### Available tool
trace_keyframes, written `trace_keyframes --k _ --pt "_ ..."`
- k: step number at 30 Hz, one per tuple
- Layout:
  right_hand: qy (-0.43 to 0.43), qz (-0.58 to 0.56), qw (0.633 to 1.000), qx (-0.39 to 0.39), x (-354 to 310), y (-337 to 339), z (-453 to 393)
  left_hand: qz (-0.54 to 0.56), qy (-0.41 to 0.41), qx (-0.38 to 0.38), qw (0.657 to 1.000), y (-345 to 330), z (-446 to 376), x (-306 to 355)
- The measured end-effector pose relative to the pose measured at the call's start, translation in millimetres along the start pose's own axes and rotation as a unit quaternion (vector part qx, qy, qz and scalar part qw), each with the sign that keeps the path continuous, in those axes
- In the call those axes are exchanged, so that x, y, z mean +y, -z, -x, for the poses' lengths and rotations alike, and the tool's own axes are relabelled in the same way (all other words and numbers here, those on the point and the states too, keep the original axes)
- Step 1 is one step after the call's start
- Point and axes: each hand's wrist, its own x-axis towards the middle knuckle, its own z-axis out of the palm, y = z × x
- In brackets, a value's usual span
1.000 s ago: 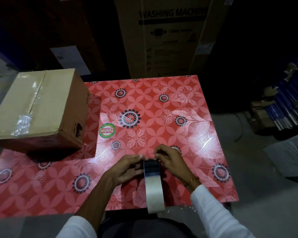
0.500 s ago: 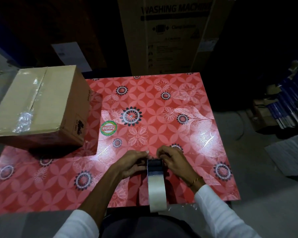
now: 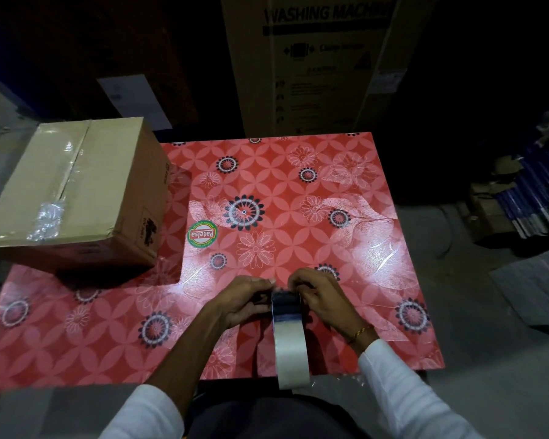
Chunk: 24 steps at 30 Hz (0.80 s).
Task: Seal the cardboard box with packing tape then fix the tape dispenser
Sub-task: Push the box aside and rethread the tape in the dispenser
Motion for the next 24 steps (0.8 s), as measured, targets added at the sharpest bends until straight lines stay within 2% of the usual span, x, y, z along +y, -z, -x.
trace_keyframes --k 18,24 --pt "0.019 0.028 0.999 0.012 0.1 -1.1 3.9 -0.026 -0.017 -0.033 0.999 -1.6 2.0 1.5" --pt "0.027 0.033 0.999 0.008 -0.4 0.4 4.4 -0.009 0.004 -0.026 1.0 -0.5 -0.5 0.7"
